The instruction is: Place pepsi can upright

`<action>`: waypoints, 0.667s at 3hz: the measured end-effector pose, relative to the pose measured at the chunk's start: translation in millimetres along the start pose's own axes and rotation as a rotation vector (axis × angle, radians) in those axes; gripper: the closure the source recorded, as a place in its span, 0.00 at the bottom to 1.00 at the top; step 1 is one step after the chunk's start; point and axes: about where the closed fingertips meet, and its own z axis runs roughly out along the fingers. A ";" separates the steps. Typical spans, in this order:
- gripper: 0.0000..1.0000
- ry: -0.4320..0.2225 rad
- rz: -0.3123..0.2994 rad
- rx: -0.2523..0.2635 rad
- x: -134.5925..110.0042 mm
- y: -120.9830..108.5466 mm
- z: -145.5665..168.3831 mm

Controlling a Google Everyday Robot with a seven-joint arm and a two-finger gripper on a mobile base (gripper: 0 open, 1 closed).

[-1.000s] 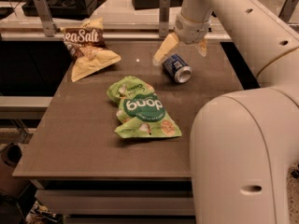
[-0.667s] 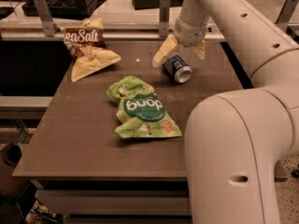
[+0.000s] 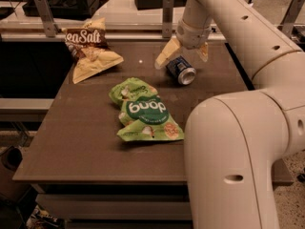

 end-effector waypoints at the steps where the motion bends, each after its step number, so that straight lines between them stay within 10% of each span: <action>1: 0.00 0.001 -0.004 0.003 -1.9 0.1 1.5; 2: 0.00 0.009 -0.013 0.010 -4.7 1.2 3.4</action>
Offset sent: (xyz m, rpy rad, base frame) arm -0.0130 -0.0058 0.0060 -0.0598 0.0867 0.0319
